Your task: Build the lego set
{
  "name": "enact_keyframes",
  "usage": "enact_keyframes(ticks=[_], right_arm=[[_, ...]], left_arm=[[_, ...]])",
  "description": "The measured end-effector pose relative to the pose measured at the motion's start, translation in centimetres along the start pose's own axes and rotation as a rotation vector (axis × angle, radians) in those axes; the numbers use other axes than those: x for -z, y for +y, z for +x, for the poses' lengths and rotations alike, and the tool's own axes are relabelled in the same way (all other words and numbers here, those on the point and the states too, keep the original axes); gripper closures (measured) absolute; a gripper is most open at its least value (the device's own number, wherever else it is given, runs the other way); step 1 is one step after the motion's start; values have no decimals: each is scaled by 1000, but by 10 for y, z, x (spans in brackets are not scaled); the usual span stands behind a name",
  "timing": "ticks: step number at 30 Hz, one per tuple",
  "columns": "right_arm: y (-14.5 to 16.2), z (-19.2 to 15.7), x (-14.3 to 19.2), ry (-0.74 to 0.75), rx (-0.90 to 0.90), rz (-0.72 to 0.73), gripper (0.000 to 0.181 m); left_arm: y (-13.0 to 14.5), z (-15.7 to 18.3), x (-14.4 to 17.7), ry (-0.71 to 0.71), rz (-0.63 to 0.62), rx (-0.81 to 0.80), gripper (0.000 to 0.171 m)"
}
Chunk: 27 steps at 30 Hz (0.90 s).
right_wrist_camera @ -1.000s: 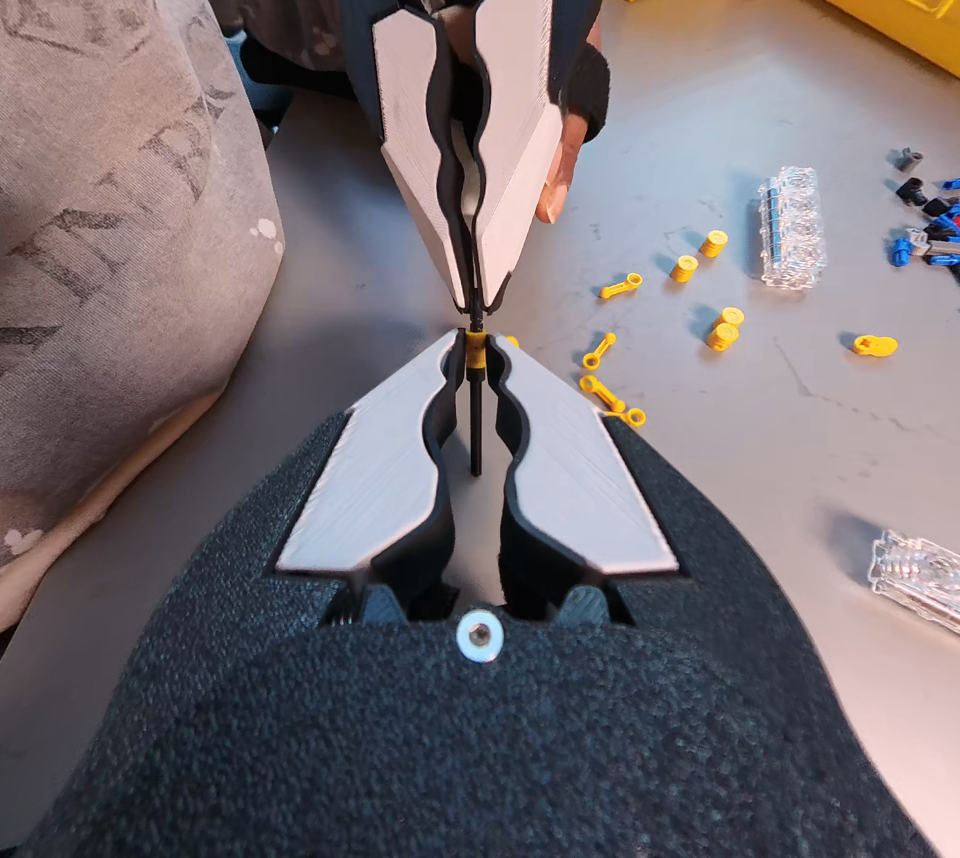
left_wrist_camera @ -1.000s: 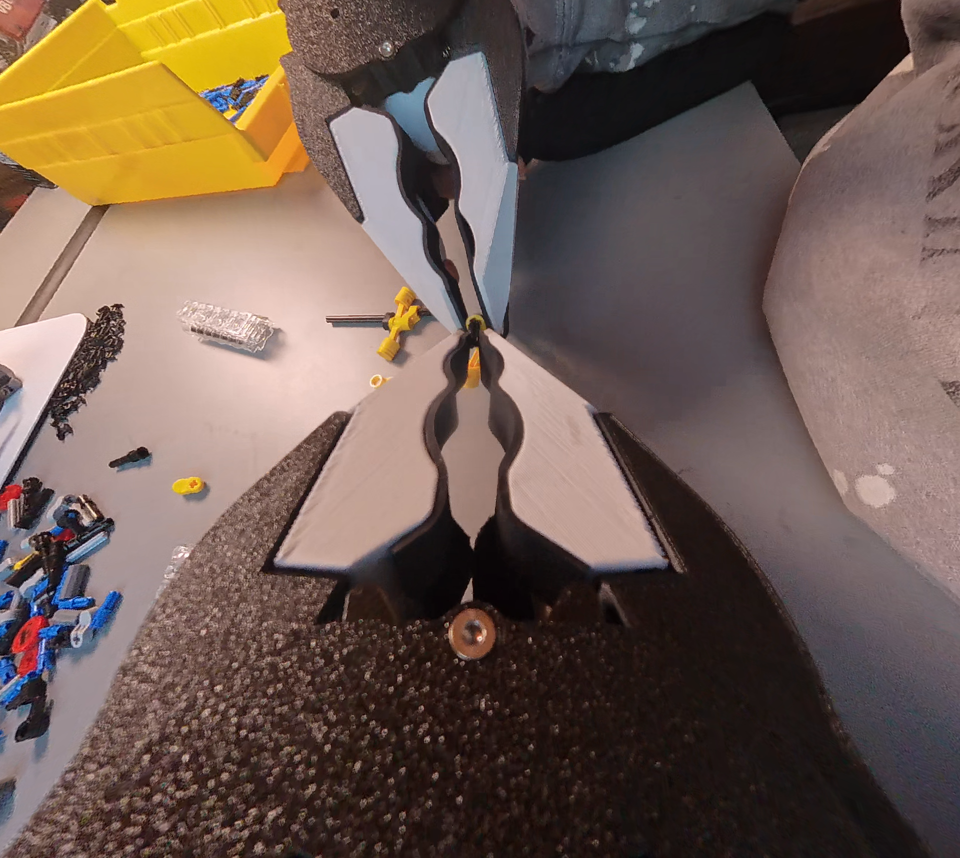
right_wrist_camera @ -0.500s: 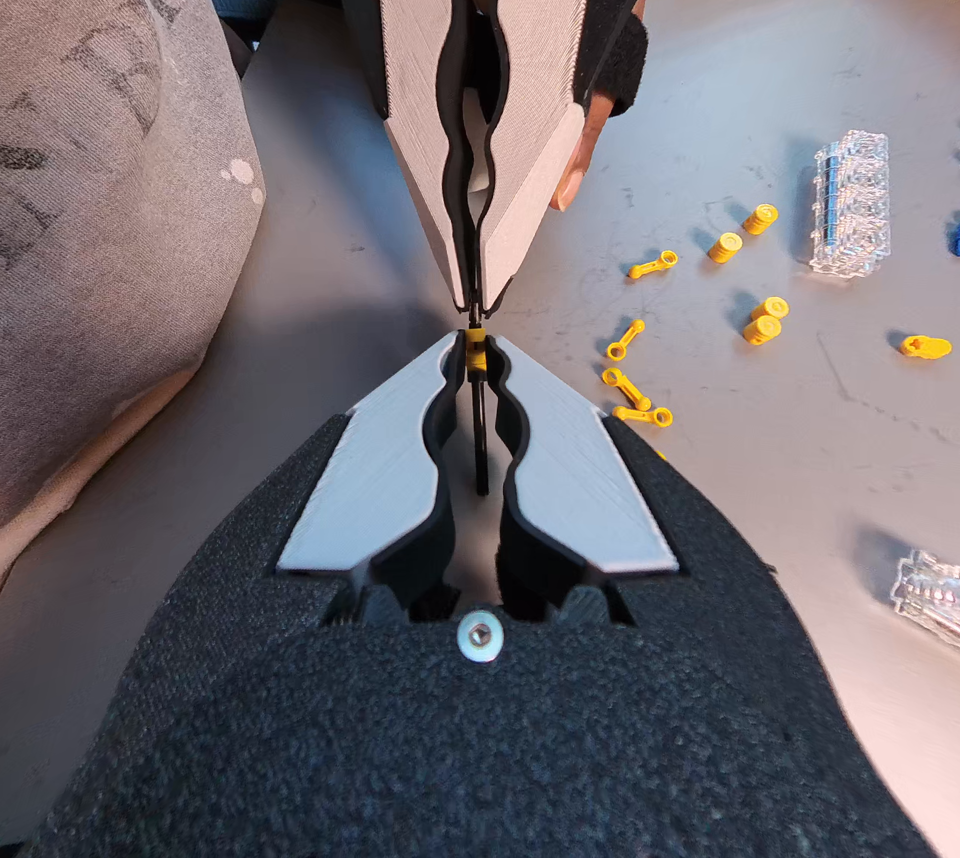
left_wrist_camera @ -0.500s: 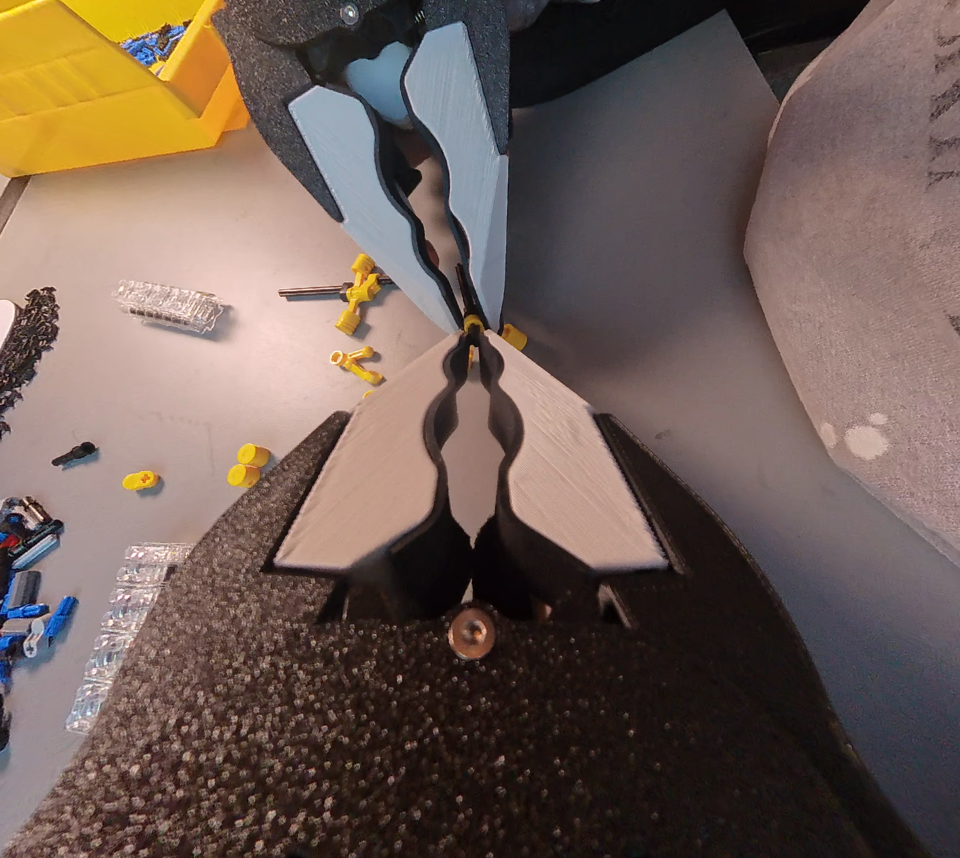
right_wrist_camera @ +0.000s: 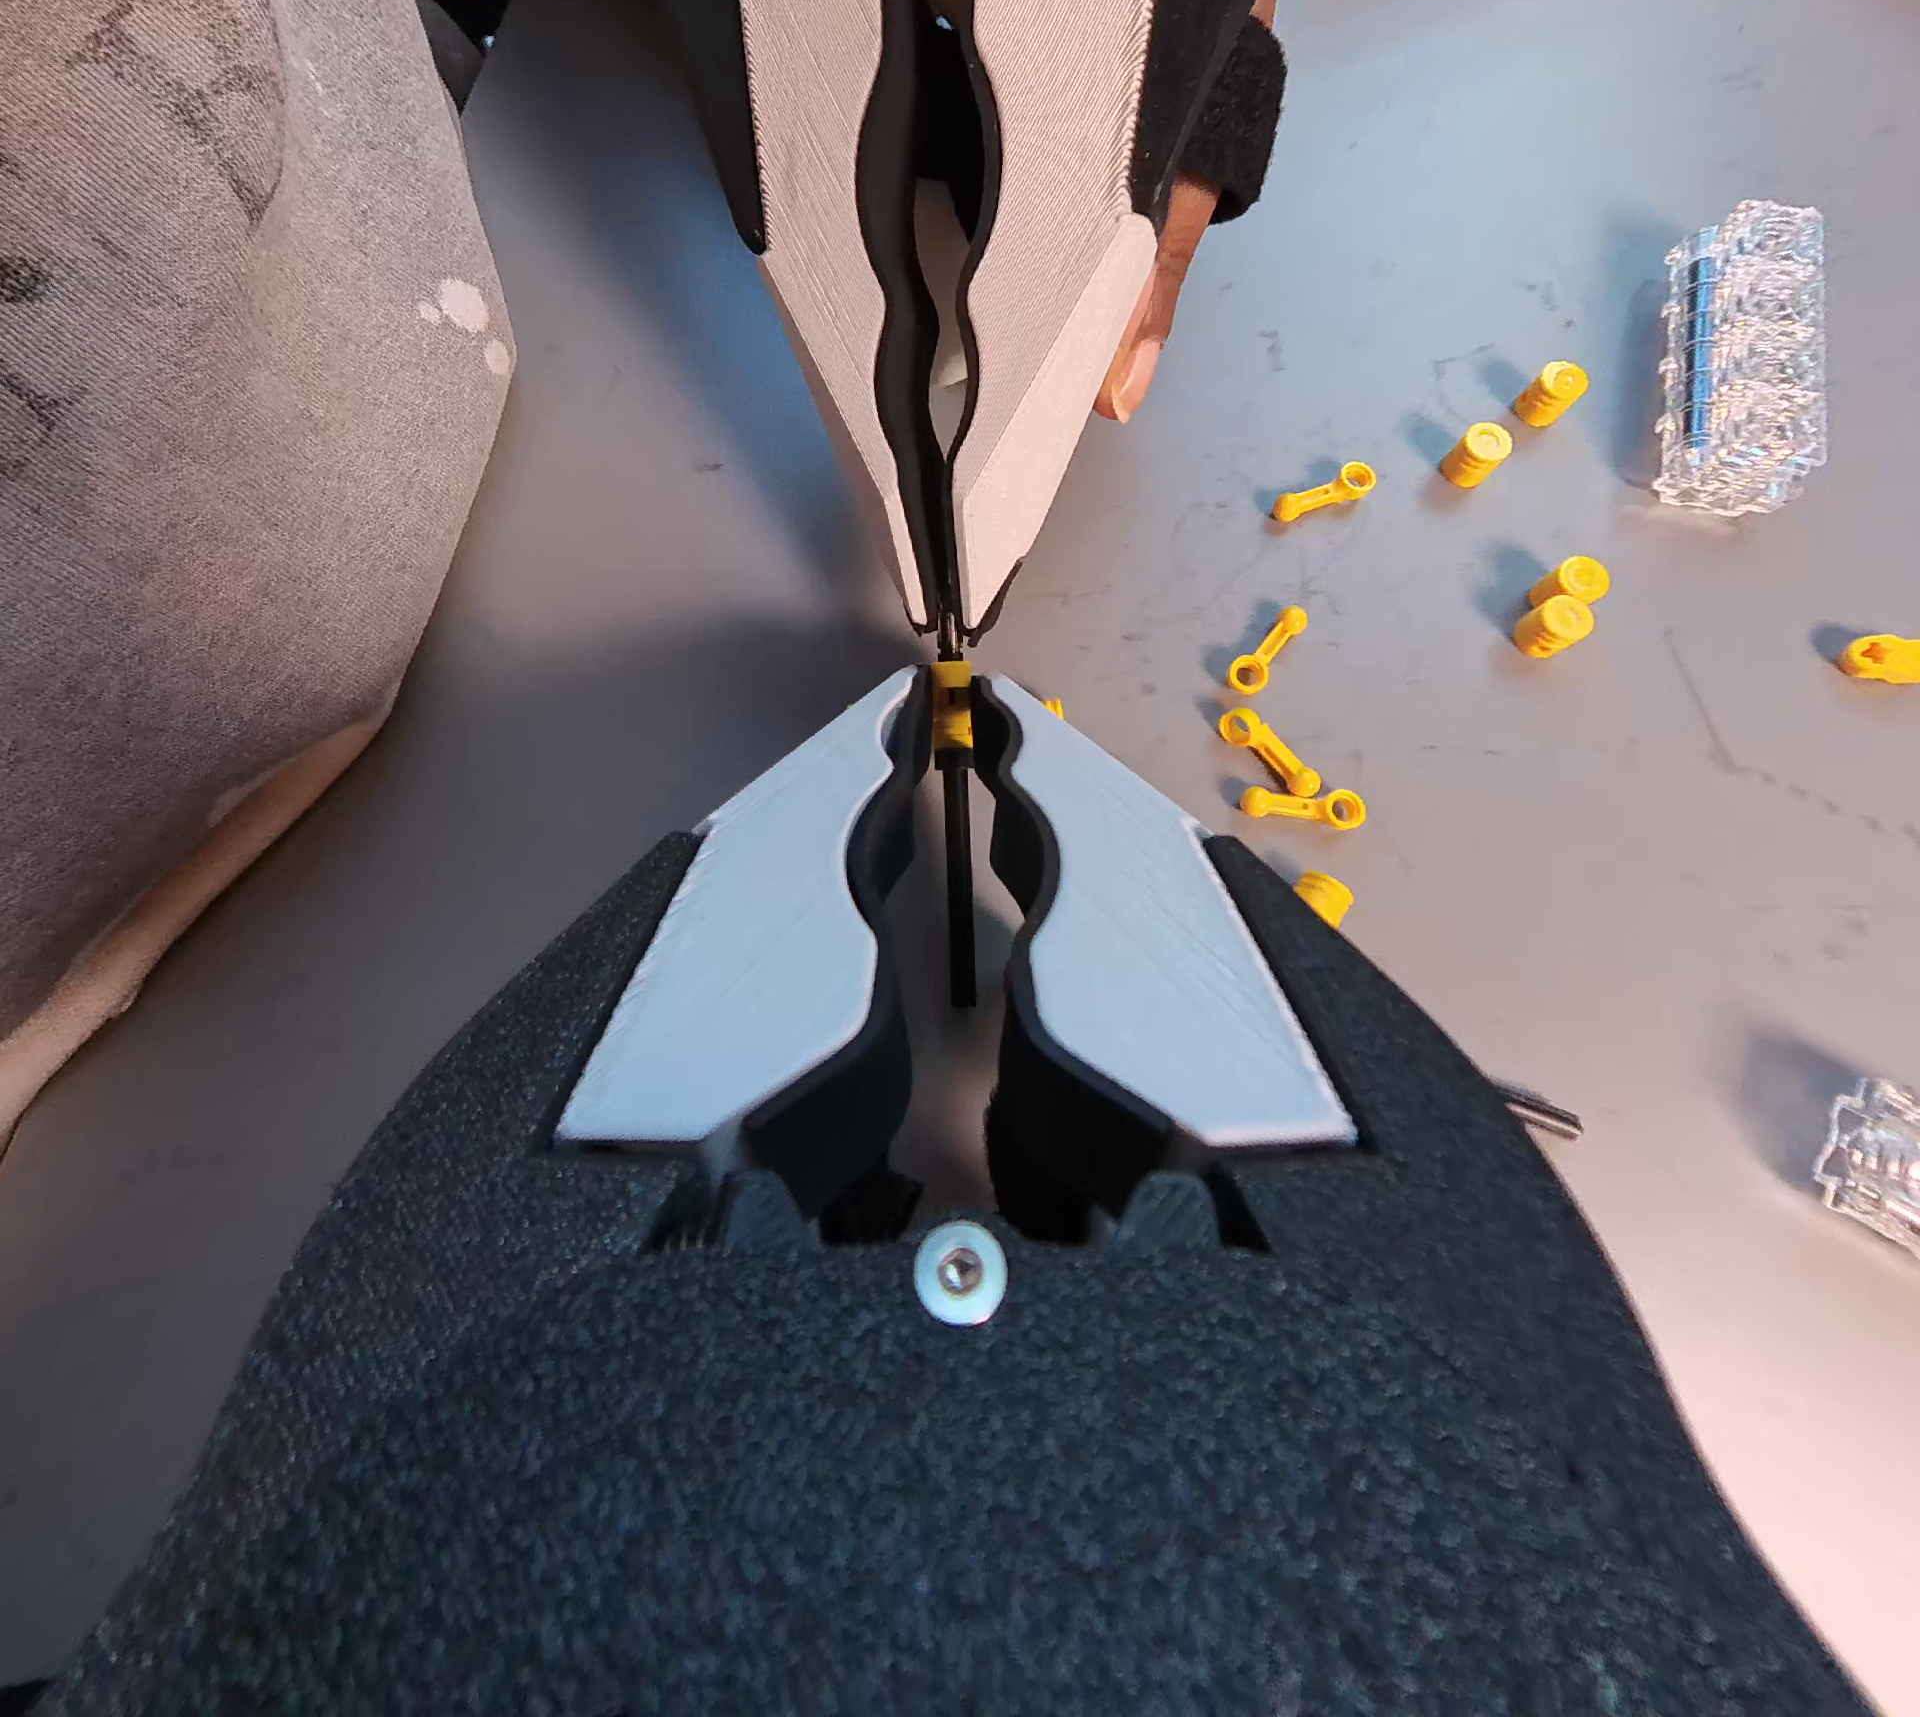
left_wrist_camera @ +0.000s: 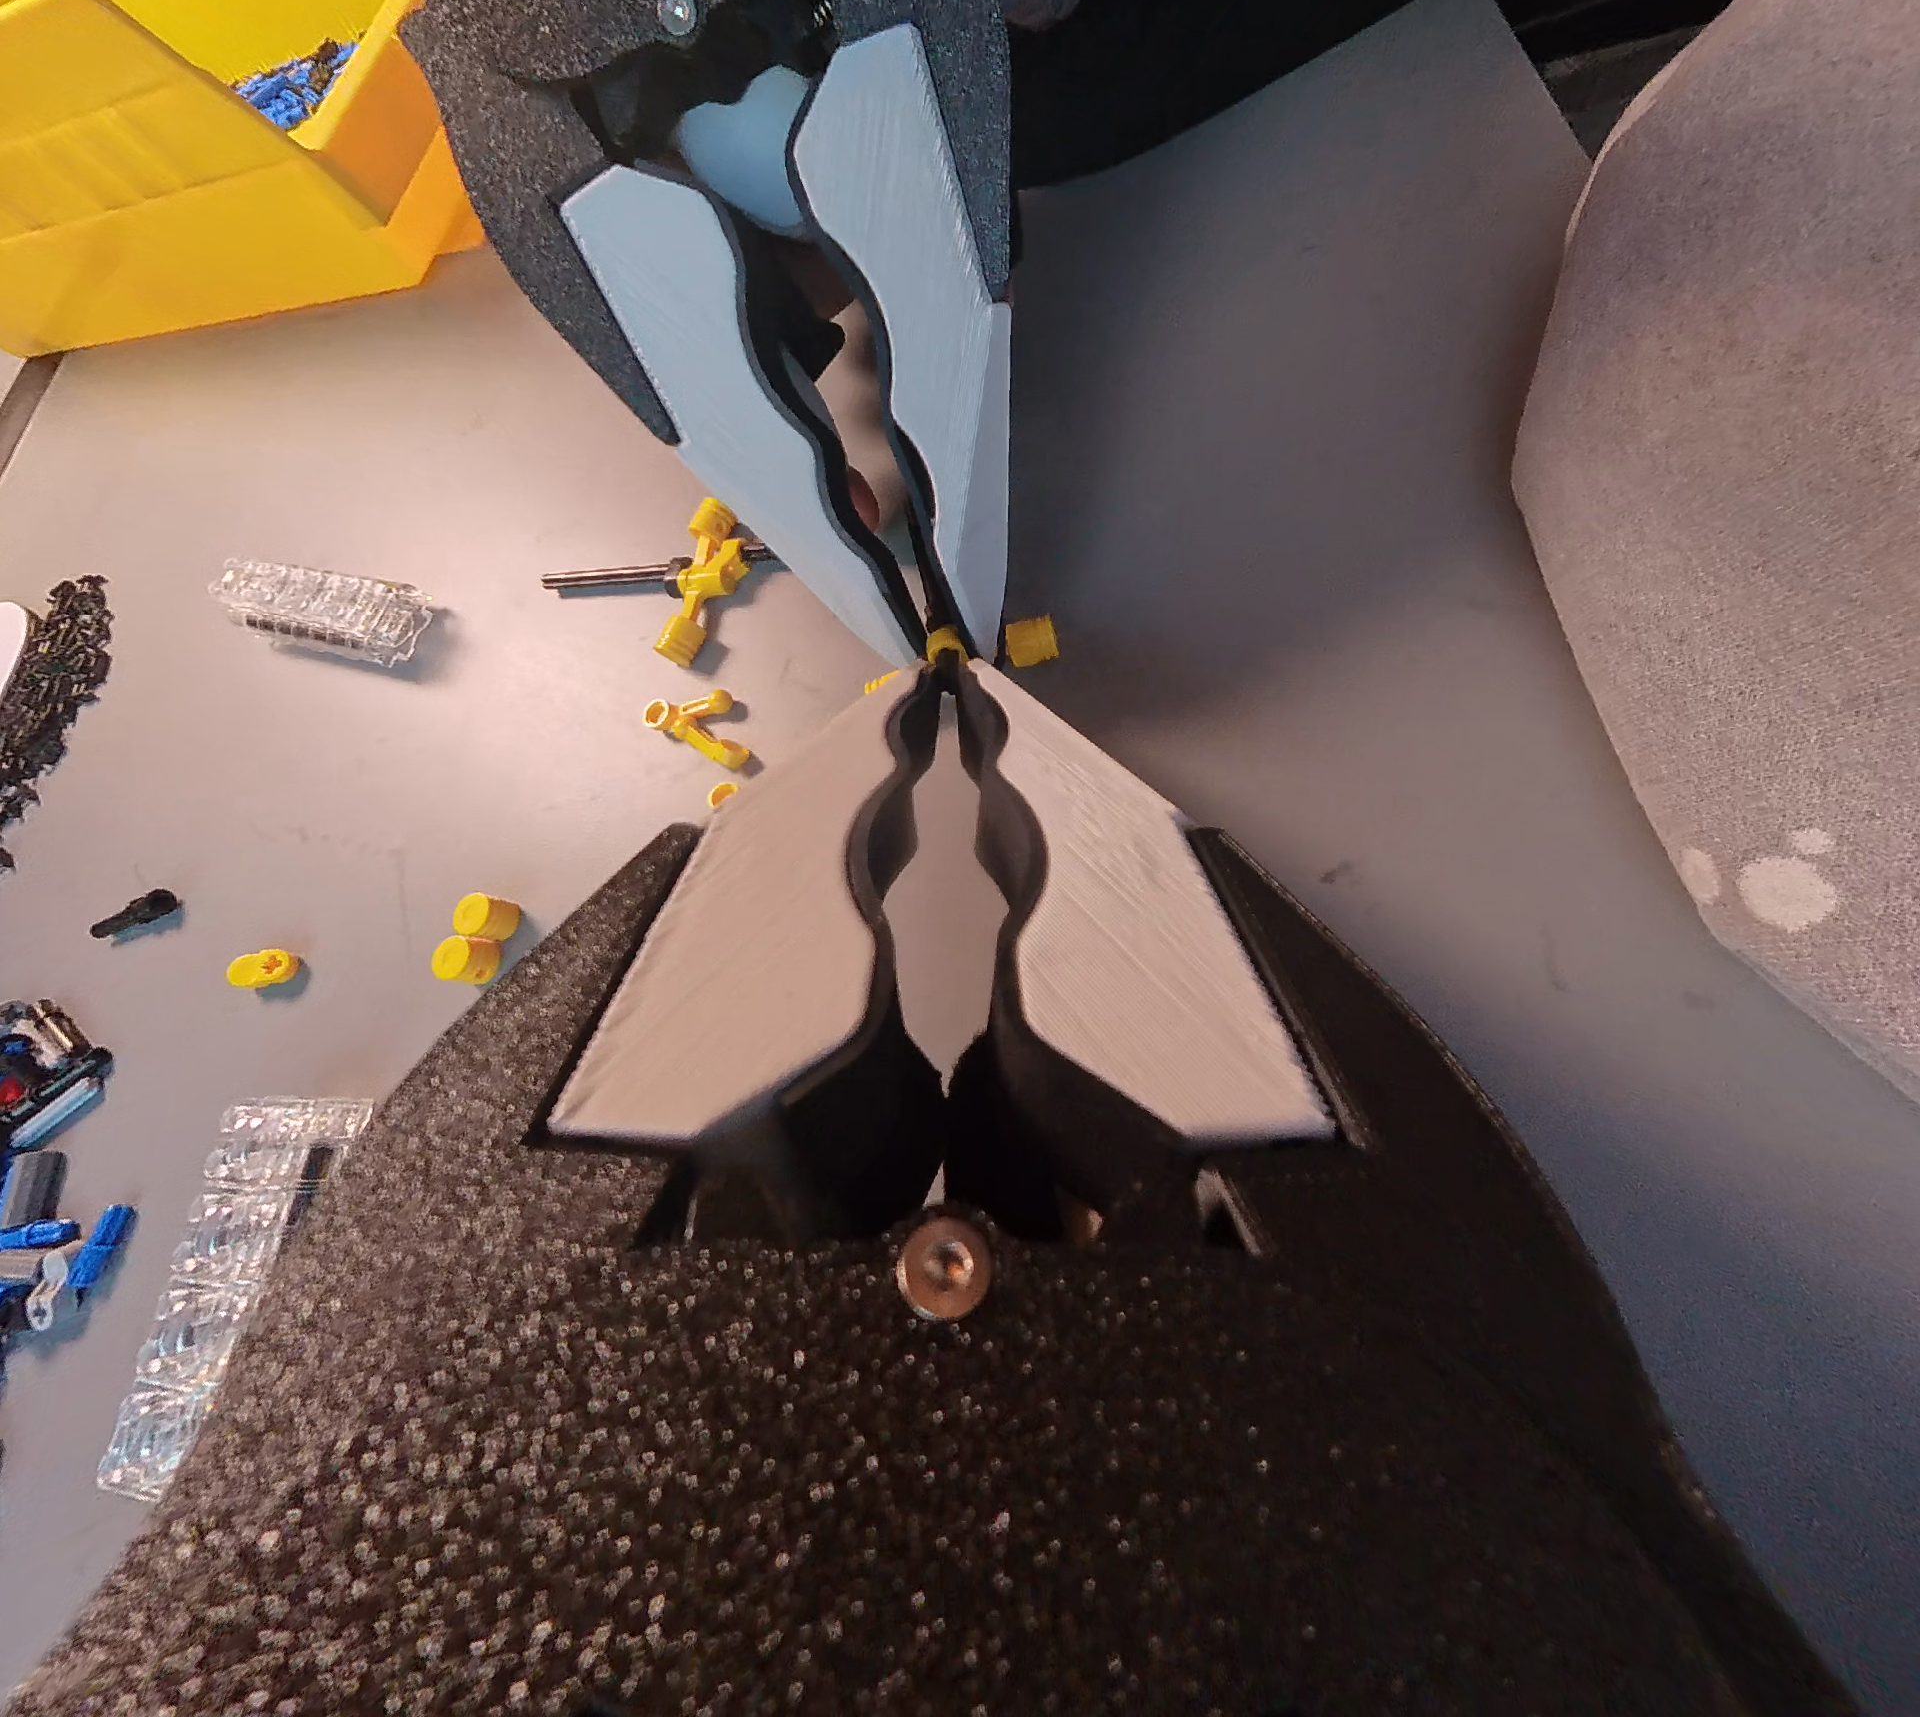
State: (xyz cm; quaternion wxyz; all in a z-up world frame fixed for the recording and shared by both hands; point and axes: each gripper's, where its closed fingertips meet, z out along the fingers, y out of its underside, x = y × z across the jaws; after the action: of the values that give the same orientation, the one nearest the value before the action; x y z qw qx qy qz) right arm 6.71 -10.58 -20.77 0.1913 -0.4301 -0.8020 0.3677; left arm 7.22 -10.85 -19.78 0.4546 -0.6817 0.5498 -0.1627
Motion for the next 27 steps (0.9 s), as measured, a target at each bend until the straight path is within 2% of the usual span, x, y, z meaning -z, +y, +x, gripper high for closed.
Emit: enact_keyframes(ticks=[7,18,27], right_arm=[[-7,-3,8,0,16,64,177],[-15,-6,16,-16,22,131,176],[-13,-9,13,-25,34,107,176]], left_arm=[[-12,-1,3,0,87,11,168],[-22,-2,7,1,155,13,168],[-20,3,5,19,131,4,168]])
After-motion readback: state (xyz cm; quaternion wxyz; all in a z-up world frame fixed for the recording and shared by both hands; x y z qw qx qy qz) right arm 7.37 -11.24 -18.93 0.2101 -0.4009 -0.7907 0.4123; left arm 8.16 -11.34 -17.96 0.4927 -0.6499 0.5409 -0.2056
